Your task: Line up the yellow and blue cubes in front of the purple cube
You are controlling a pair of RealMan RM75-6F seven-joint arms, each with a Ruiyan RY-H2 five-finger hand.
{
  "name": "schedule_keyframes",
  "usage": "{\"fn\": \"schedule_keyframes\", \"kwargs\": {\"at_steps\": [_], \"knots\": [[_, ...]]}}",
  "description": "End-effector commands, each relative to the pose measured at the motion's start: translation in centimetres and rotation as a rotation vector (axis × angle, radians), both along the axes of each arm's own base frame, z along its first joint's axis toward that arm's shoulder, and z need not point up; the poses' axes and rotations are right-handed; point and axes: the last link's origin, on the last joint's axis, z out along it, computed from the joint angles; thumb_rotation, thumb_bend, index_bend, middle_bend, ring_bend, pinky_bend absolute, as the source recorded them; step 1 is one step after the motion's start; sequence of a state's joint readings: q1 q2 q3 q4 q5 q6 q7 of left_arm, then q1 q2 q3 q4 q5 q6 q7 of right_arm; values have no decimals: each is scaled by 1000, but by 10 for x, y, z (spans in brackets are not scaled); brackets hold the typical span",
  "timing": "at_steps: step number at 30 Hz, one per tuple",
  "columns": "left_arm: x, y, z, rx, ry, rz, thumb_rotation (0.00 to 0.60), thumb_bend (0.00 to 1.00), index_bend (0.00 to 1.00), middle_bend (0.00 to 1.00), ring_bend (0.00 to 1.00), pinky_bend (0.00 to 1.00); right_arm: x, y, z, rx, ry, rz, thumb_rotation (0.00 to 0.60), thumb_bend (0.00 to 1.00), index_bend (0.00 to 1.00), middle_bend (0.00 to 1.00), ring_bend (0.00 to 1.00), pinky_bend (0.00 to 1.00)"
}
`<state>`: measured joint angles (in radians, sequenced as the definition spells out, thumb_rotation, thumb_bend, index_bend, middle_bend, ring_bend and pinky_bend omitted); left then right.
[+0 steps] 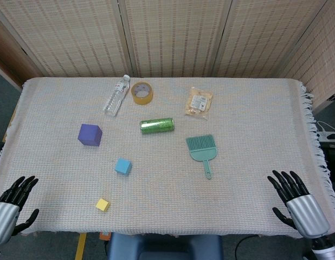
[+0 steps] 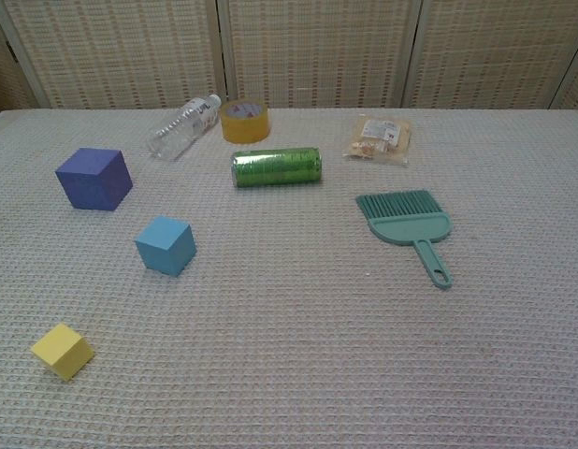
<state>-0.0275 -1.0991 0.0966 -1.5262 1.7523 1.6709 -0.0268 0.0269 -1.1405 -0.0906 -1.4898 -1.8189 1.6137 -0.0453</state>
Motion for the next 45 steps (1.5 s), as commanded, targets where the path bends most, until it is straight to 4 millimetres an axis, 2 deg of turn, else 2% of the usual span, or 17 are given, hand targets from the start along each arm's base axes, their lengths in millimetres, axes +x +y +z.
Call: {"fn": "schedule_keyframes", "kwargs": {"at_steps": [1, 5, 6, 9, 11, 13, 16, 21, 30, 38, 43, 45], "knots": [[1, 1, -3, -9, 8, -3, 600, 375, 0, 45, 14, 253, 1, 0, 0, 0, -4, 1, 600, 26, 0, 0, 0, 0], [14, 11, -13, -54, 45, -58, 600, 376, 0, 52, 25, 323, 0, -2, 0, -5, -4, -3, 600, 26, 0, 0, 0, 0], [20, 19, -16, -66, 67, -87, 600, 377, 0, 84, 64, 375, -1, -3, 0, -5, -2, -7, 600, 26, 0, 0, 0, 0], [40, 49, -33, -129, 110, -159, 600, 381, 10, 398, 408, 699, -2, -7, -3, 0, 9, -18, 600, 26, 0, 0, 0, 0], [49, 69, -46, -195, 118, -172, 600, 383, 20, 722, 708, 910, -3, -9, -5, 2, 20, -27, 600, 26, 0, 0, 0, 0], [58, 93, -62, -235, 153, -181, 600, 384, 11, 888, 869, 987, -3, -12, -8, 3, 27, -36, 600, 26, 0, 0, 0, 0], [69, 122, -84, -262, 190, -181, 600, 385, 1, 996, 992, 1000, -3, -15, -8, 0, 27, -46, 600, 26, 0, 0, 0, 0], [87, 154, -115, -287, 208, -192, 600, 385, 0, 1000, 1000, 1000, -5, -22, -7, -41, 48, -73, 600, 26, 0, 0, 0, 0], [97, 186, -159, -369, 264, -162, 600, 384, 0, 1000, 1000, 1000, -12, -37, -10, -55, 74, -129, 600, 26, 0, 0, 0, 0], [96, 194, -169, -398, 314, -145, 600, 384, 11, 1000, 1000, 1000, -16, -39, -11, -46, 79, -147, 600, 26, 0, 0, 0, 0], [96, 197, -175, -418, 322, -136, 600, 385, 129, 1000, 1000, 1000, -17, -41, -13, -45, 86, -157, 600, 26, 0, 0, 0, 0], [97, 199, -177, -423, 320, -135, 600, 385, 134, 1000, 1000, 1000, -17, -41, -13, -45, 87, -159, 600, 26, 0, 0, 0, 0]]}}
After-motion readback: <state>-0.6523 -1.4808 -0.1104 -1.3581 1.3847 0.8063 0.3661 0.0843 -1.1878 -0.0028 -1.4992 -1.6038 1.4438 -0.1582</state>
